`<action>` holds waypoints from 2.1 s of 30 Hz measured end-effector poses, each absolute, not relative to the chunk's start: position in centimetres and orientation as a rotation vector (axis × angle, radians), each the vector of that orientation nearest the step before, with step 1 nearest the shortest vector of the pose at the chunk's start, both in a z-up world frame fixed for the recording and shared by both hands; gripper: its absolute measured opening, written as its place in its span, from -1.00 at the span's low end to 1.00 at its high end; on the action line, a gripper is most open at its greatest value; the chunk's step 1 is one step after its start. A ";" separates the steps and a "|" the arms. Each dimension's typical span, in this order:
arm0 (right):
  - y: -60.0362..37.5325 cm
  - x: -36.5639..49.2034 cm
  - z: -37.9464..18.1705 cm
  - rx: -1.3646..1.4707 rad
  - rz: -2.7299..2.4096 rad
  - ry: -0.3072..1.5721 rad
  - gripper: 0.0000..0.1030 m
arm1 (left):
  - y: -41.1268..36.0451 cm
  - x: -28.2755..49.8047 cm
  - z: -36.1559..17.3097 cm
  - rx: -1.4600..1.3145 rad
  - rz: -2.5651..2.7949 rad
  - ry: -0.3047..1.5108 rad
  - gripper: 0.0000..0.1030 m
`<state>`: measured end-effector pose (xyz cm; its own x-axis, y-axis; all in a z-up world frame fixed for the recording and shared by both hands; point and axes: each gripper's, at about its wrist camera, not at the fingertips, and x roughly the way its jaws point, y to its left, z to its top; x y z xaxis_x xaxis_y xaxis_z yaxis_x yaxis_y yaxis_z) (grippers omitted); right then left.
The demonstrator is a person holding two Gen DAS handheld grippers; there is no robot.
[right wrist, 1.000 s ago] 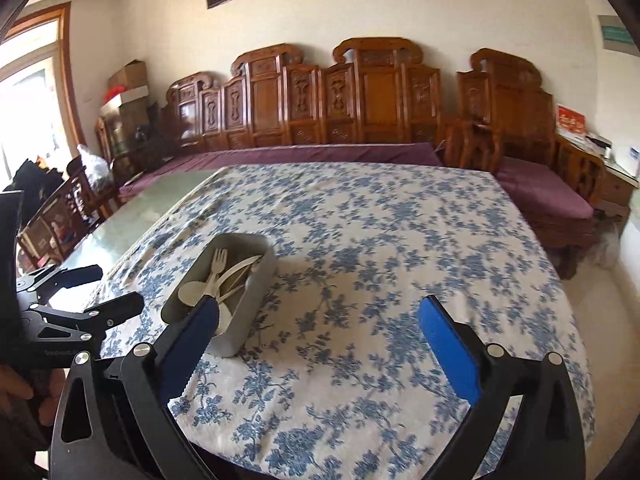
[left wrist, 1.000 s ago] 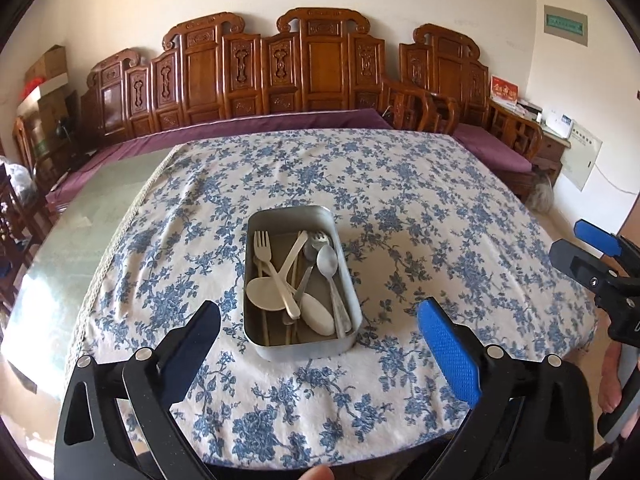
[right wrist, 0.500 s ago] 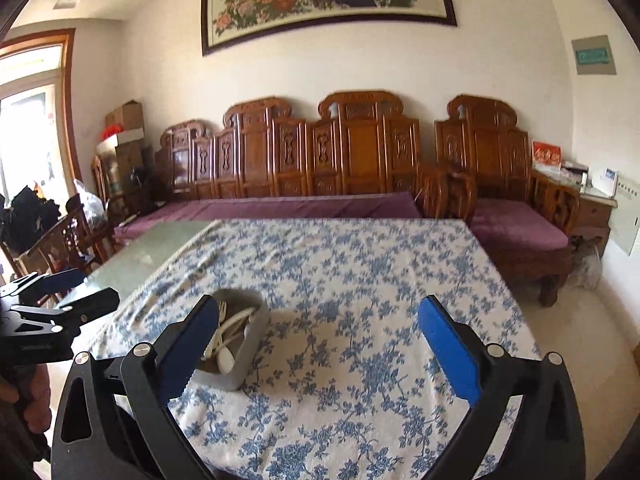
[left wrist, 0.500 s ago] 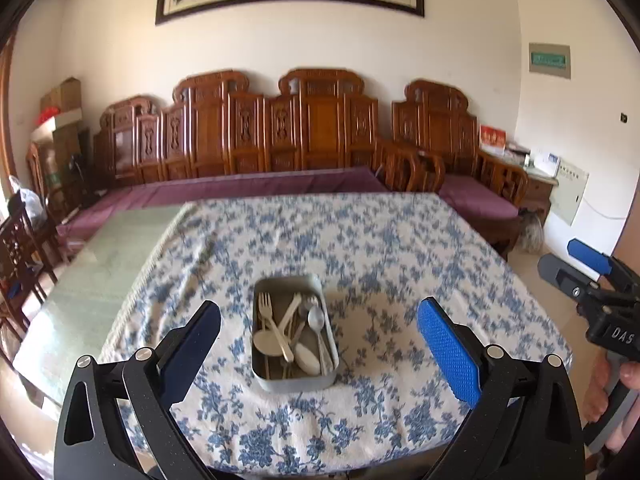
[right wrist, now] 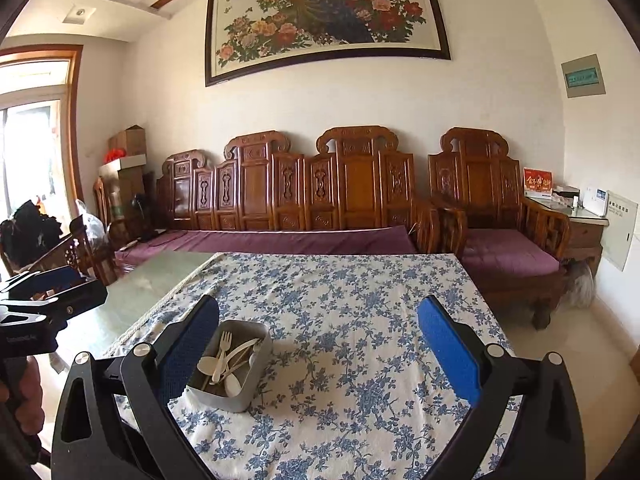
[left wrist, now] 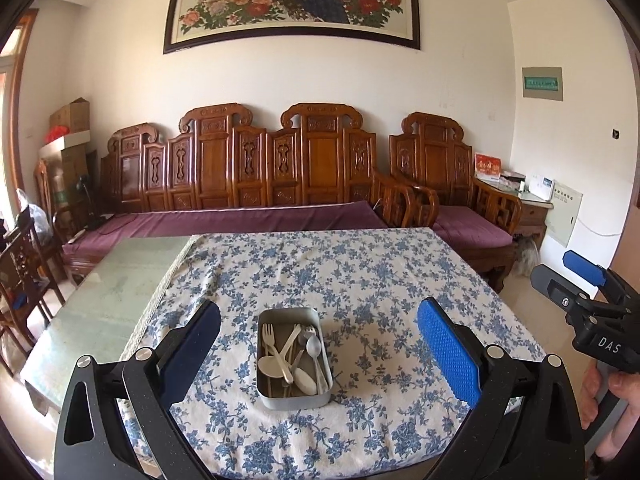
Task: Organize utensils
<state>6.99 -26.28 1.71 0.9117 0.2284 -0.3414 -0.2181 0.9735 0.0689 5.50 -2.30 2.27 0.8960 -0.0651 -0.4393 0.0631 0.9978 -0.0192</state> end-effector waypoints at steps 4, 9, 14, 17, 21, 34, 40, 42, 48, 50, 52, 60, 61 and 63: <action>-26.5 7.0 1.7 0.032 0.228 0.358 0.95 | -2.3 5.6 2.2 -0.007 -0.063 0.457 0.85; -26.3 7.0 1.7 0.032 0.226 0.360 0.95 | -2.2 5.6 2.2 -0.009 -0.060 0.457 0.85; -26.4 7.2 1.6 0.034 0.226 0.363 0.95 | -2.1 5.5 2.0 -0.009 -0.059 0.460 0.85; -26.4 7.1 1.6 0.034 0.227 0.363 0.95 | -2.2 5.5 2.0 -0.007 -0.056 0.461 0.85; -26.4 7.3 1.5 0.033 0.227 0.365 0.95 | -2.2 5.5 2.0 -0.008 -0.056 0.461 0.85; -26.4 7.3 1.3 0.035 0.228 0.365 0.95 | -2.3 5.5 1.8 -0.004 -0.057 0.462 0.85; -26.4 7.2 1.4 0.033 0.227 0.364 0.95 | -2.3 5.5 1.8 -0.005 -0.057 0.462 0.85; -26.3 7.3 1.4 0.034 0.226 0.364 0.95 | -2.3 5.5 1.8 -0.004 -0.057 0.462 0.85; -26.3 7.3 1.3 0.034 0.227 0.364 0.95 | -2.3 5.5 1.8 -0.005 -0.056 0.462 0.85; -26.3 7.3 1.2 0.034 0.227 0.364 0.95 | -2.3 5.5 1.9 -0.004 -0.057 0.463 0.85; -26.3 7.3 1.2 0.034 0.227 0.365 0.95 | -2.3 5.5 1.9 -0.005 -0.057 0.463 0.85; -26.3 7.3 1.3 0.035 0.226 0.365 0.95 | -2.4 5.5 1.9 -0.004 -0.056 0.463 0.85; -26.3 7.3 1.3 0.035 0.226 0.365 0.95 | -2.4 5.5 1.9 -0.004 -0.056 0.463 0.85; -26.3 7.3 1.2 0.034 0.227 0.364 0.95 | -2.4 5.4 1.9 -0.006 -0.056 0.462 0.85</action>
<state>7.33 -26.25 1.19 0.9094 0.2260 -0.3493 -0.2138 0.9741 0.0737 5.45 -2.39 1.87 0.8938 -0.0558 -0.4449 0.0531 0.9984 -0.0184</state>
